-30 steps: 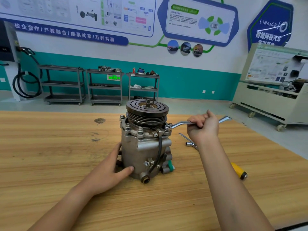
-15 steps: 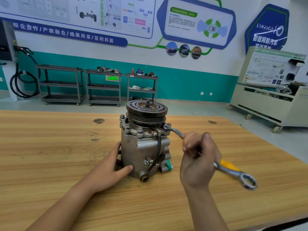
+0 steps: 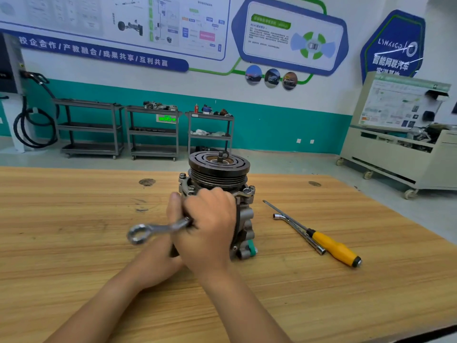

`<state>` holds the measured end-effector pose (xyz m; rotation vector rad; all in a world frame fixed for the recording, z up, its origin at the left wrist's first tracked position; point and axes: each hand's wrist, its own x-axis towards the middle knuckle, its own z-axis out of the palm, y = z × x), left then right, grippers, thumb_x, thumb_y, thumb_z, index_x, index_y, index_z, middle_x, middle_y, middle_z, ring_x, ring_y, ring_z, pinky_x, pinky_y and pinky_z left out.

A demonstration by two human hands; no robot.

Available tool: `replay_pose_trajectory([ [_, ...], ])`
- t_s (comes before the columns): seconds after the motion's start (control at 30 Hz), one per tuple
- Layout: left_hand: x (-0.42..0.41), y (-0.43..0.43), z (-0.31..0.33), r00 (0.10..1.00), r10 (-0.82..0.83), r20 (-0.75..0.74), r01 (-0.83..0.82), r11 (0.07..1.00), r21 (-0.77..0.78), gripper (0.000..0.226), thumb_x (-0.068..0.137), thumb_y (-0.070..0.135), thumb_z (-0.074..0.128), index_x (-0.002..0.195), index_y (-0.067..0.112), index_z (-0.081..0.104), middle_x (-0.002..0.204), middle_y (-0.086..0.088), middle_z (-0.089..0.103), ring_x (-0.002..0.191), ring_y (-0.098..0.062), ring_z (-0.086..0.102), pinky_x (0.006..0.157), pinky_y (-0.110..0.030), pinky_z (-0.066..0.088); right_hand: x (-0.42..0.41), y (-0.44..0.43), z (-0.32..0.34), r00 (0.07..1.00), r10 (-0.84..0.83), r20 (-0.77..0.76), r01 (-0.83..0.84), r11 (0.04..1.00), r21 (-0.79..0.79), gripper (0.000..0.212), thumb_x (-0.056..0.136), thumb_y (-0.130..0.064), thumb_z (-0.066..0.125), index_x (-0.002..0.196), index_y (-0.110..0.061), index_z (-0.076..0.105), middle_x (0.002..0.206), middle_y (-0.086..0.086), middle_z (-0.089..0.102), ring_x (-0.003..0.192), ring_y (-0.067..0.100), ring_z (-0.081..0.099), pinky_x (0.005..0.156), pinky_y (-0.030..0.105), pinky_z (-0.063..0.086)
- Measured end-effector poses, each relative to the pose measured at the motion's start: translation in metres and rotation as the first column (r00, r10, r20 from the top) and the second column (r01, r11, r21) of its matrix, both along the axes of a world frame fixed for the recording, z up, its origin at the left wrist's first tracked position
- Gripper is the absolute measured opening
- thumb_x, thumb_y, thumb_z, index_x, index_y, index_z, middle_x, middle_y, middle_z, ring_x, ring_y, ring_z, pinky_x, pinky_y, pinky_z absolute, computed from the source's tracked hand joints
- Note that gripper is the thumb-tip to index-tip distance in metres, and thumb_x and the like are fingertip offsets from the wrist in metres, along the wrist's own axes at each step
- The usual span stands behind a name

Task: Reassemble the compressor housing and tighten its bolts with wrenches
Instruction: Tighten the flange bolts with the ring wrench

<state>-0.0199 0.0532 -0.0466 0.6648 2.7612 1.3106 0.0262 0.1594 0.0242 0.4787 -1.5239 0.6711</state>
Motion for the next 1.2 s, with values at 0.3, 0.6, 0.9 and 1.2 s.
replay_pose_trajectory([
  [0.3, 0.007, 0.004, 0.008, 0.987, -0.068, -0.144, 0.09, 0.984, 0.152, 0.042, 0.07, 0.041, 0.061, 0.107, 0.025, 0.05, 0.098, 0.007, 0.062, 0.087, 0.012, 0.056, 0.073, -0.008, 0.043, 0.005, -0.005, 0.033, 0.998, -0.065, -0.006, 0.065, 0.997, -0.041, 0.046, 0.086, -0.02, 0.063, 0.044, -0.009, 0.048, 0.042, 0.002, 0.044, 0.043, 0.019, 0.041, 0.048, 0.032, 0.038],
  [0.6, 0.002, 0.0, 0.006, 0.998, -0.039, -0.049, 0.042, 0.997, 0.07, 0.082, 0.081, 0.039, 0.066, 0.135, 0.048, 0.005, 0.132, 0.016, 0.036, 0.118, -0.007, 0.048, 0.101, -0.028, 0.041, 0.019, 0.101, 0.119, 0.521, 0.791, -0.322, -0.52, -0.005, -0.854, 0.047, 0.1, -0.038, 0.032, 0.058, -0.019, 0.029, 0.04, -0.008, 0.016, 0.033, 0.009, 0.011, 0.035, 0.014, 0.014],
  [0.9, 0.001, -0.002, 0.006, 0.999, -0.032, -0.03, 0.034, 0.997, 0.063, 0.087, 0.081, 0.042, 0.065, 0.143, 0.043, 0.003, 0.135, 0.016, 0.034, 0.119, -0.006, 0.048, 0.1, -0.027, 0.042, -0.059, 0.137, 0.087, 0.289, 0.894, -0.341, -0.125, -0.318, -0.94, 0.046, 0.102, -0.028, 0.031, 0.057, -0.019, 0.024, 0.033, -0.007, 0.018, 0.022, 0.008, 0.016, 0.027, 0.015, 0.011],
  [1.2, -0.001, -0.003, 0.004, 0.999, -0.02, -0.033, 0.021, 0.999, 0.049, 0.085, 0.081, 0.043, 0.064, 0.137, 0.049, 0.0, 0.134, 0.02, 0.032, 0.121, -0.005, 0.046, 0.097, -0.022, 0.04, -0.09, 0.129, 0.075, 0.08, 0.952, -0.295, 0.044, -0.299, -0.953, 0.058, 0.101, -0.02, 0.033, 0.043, -0.014, 0.027, 0.03, -0.004, 0.021, 0.019, 0.008, 0.019, 0.024, 0.015, 0.015],
])
